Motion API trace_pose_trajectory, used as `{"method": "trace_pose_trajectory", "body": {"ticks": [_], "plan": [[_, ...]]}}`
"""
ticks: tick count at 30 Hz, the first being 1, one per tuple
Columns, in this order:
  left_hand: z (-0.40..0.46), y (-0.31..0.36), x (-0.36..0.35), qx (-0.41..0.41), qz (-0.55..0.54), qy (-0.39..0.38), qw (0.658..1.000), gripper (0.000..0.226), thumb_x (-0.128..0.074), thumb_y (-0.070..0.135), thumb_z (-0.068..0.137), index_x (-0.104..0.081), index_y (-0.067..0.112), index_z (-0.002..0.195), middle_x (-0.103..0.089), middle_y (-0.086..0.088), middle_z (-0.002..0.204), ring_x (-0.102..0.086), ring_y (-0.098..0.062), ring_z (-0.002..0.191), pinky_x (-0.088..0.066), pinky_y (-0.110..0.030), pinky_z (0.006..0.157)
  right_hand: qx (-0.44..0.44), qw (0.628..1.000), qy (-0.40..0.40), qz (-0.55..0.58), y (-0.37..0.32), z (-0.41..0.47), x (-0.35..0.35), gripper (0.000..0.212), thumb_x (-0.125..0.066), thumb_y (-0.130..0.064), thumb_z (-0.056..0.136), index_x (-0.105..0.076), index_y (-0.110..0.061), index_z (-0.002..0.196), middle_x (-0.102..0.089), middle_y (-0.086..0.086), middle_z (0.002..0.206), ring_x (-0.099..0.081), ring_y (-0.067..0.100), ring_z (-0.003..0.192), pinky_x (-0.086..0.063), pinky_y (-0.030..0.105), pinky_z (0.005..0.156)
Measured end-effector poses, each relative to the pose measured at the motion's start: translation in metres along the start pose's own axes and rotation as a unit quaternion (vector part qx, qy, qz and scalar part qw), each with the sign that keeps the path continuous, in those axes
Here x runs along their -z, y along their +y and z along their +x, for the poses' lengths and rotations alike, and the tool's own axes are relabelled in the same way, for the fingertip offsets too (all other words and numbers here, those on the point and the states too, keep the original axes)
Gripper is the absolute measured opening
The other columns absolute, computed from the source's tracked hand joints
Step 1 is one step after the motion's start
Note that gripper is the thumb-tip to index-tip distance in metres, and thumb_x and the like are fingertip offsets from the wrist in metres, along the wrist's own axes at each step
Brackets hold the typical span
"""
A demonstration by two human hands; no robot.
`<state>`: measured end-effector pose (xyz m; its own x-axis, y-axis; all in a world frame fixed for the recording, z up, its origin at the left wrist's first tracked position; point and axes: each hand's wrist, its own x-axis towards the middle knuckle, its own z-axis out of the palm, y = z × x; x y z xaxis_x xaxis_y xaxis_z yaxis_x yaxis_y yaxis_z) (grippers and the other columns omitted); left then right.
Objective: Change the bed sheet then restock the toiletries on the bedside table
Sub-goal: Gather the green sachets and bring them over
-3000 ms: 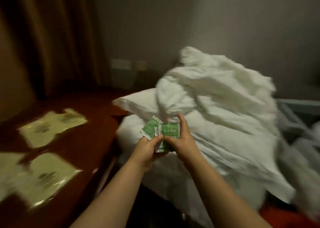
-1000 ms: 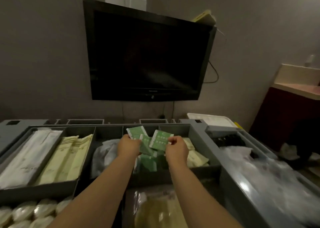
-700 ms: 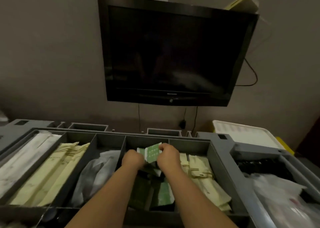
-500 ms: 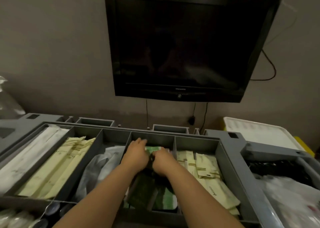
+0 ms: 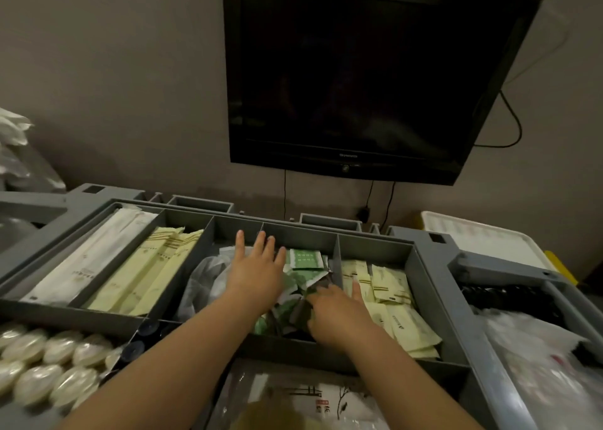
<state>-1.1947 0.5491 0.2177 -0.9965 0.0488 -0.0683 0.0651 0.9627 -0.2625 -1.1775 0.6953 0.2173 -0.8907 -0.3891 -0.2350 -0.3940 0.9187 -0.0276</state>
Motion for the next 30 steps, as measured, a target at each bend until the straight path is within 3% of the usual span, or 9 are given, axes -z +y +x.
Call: {"method": "trace_pose_trajectory", "body": {"ticks": [2, 6, 9, 13, 16, 20, 25, 30], "plan": [[-0.004, -0.003, -0.001, -0.014, -0.042, -0.002, 0.999, 0.060, -0.031, 0.041, 0.100, -0.006, 0.022, 0.152, -0.003, -0.005, 0.160, 0.007, -0.026, 0.146, 0.008, -0.062, 0.110, 0.007, 0.999, 0.032, 0.015, -0.001, 0.001, 0.002, 0.050, -0.043, -0.021, 0.094, -0.035, -0.021, 0.143, -0.034, 0.002, 0.149, -0.021, 0.023, 0.141, 0.004, 0.053, 0.114], [-0.022, -0.004, -0.006, -0.053, -0.066, -0.076, 0.994, 0.059, -0.026, 0.049, 0.099, -0.012, 0.025, 0.151, -0.004, -0.002, 0.160, 0.008, -0.026, 0.146, 0.009, -0.064, 0.108, -0.004, 0.999, -0.052, -0.013, -0.013, 0.000, 0.006, 0.034, -0.041, -0.025, 0.096, -0.050, -0.021, 0.129, -0.049, 0.006, 0.134, -0.038, 0.027, 0.130, -0.007, 0.054, 0.112], [-0.038, -0.016, 0.000, -0.041, -0.138, -0.006, 0.990, 0.060, -0.032, 0.044, 0.099, -0.008, 0.026, 0.152, 0.005, -0.002, 0.160, 0.011, -0.025, 0.146, 0.007, -0.059, 0.111, -0.021, 0.998, 0.043, 0.034, -0.027, -0.001, 0.011, 0.046, -0.043, -0.033, 0.094, -0.039, -0.024, 0.139, -0.038, 0.005, 0.144, -0.033, 0.027, 0.133, -0.019, 0.049, 0.111], [-0.081, -0.077, 0.001, 0.032, -0.174, 0.040, 0.983, 0.056, -0.039, 0.043, 0.097, -0.025, 0.023, 0.147, -0.010, -0.004, 0.158, -0.003, -0.025, 0.146, -0.005, -0.052, 0.114, 0.042, 0.989, 0.129, 0.055, -0.094, -0.008, 0.040, 0.059, -0.046, -0.037, 0.092, -0.025, -0.024, 0.146, -0.036, 0.006, 0.147, -0.035, 0.028, 0.132, -0.029, 0.040, 0.108], [-0.148, -0.156, -0.012, 0.133, -0.158, 0.084, 0.975, 0.050, -0.037, 0.044, 0.097, -0.035, 0.020, 0.141, -0.033, -0.007, 0.147, -0.026, -0.027, 0.137, -0.024, -0.043, 0.109, 0.116, 0.981, 0.151, 0.041, -0.189, -0.017, 0.052, 0.059, -0.047, -0.036, 0.092, -0.024, -0.027, 0.146, -0.041, 0.007, 0.142, -0.037, 0.030, 0.129, -0.031, 0.041, 0.103], [-0.285, -0.280, -0.048, 0.304, -0.173, 0.084, 0.933, 0.061, -0.042, 0.042, 0.096, -0.018, 0.023, 0.148, -0.044, -0.008, 0.141, -0.042, -0.029, 0.127, -0.034, -0.040, 0.102, 0.256, 0.955, 0.139, 0.052, -0.362, -0.043, 0.048, 0.053, -0.046, -0.037, 0.094, -0.030, -0.027, 0.144, -0.038, 0.005, 0.144, -0.036, 0.029, 0.129, -0.031, 0.042, 0.105], [-0.502, -0.389, -0.109, 0.475, -0.128, -0.039, 0.870, 0.042, -0.039, 0.040, 0.096, -0.047, 0.020, 0.131, -0.046, -0.007, 0.133, -0.044, -0.027, 0.121, -0.039, -0.036, 0.096, 0.453, 0.878, 0.119, 0.093, -0.599, -0.104, 0.044, 0.052, -0.048, -0.035, 0.093, -0.033, -0.023, 0.142, -0.035, 0.008, 0.143, -0.038, 0.031, 0.127, -0.038, 0.046, 0.101], [-0.638, -0.461, -0.165, 0.578, -0.154, -0.101, 0.795, 0.040, -0.037, 0.039, 0.096, -0.048, 0.018, 0.128, -0.044, -0.006, 0.132, -0.040, -0.026, 0.123, -0.037, -0.038, 0.101, 0.549, 0.824, 0.085, 0.111, -0.765, -0.148, 0.029, 0.051, -0.047, -0.034, 0.095, -0.032, -0.023, 0.143, -0.038, 0.006, 0.141, -0.040, 0.029, 0.125, -0.040, 0.040, 0.099]]}}
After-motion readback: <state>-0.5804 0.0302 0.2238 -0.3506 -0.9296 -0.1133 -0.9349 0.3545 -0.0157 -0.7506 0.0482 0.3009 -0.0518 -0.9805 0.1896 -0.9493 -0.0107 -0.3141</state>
